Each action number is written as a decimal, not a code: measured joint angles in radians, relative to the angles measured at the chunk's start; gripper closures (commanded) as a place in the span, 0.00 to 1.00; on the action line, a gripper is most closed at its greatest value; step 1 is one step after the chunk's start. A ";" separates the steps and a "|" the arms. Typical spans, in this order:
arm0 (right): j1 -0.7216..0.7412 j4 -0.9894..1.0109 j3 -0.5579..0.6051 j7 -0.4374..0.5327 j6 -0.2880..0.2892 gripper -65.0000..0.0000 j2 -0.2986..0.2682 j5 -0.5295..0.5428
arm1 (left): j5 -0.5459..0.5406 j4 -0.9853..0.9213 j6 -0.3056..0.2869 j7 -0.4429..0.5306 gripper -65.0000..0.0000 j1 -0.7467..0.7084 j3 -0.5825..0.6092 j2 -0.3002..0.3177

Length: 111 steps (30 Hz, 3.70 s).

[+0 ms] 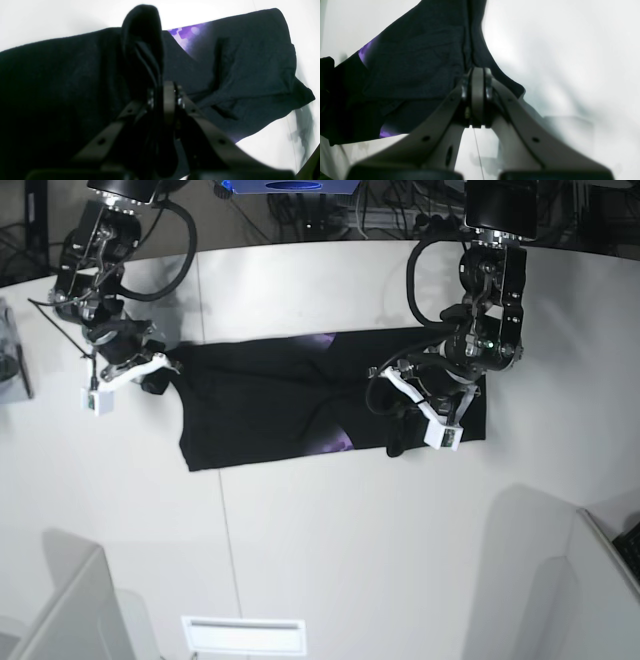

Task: Fold the T-shirt properly
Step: 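Grasp the strip end with the left gripper and fold it toward the right gripper, then move both grippers to the ends of the shortened black strip, then grasp the strip end with the right gripper and fold it toward the left gripper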

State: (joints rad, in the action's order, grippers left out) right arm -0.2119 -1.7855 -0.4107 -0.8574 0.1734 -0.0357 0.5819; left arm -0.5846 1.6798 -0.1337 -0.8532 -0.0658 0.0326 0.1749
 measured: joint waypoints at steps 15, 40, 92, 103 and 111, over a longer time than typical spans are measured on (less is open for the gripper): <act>0.000 0.000 0.000 0.000 0.000 1.00 0.000 0.000 | 0.000 0.000 0.000 0.000 0.96 0.000 0.000 0.000; 0.017 0.000 0.002 -0.012 0.000 1.00 0.000 -0.002 | -0.023 0.044 -0.001 0.000 0.55 0.029 0.102 0.000; 0.268 0.445 0.162 -0.046 0.103 1.00 -0.063 0.018 | 0.320 -0.143 -0.243 0.161 1.00 -0.105 -0.378 -0.006; 0.220 0.116 0.288 -0.124 -0.039 1.00 -0.076 -0.005 | 0.311 -0.137 -0.170 0.154 1.00 -0.076 -0.250 -0.009; 0.217 -0.068 0.422 -0.192 -0.134 1.00 -0.051 -0.002 | 0.318 -0.139 -0.166 0.154 1.00 -0.056 -0.193 -0.016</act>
State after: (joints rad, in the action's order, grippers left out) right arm 0.0051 -1.8538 0.0113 -1.0492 0.0391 -0.0868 0.5800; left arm -0.2665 1.5410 -0.2996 -0.6994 -0.1223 -0.1600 0.1589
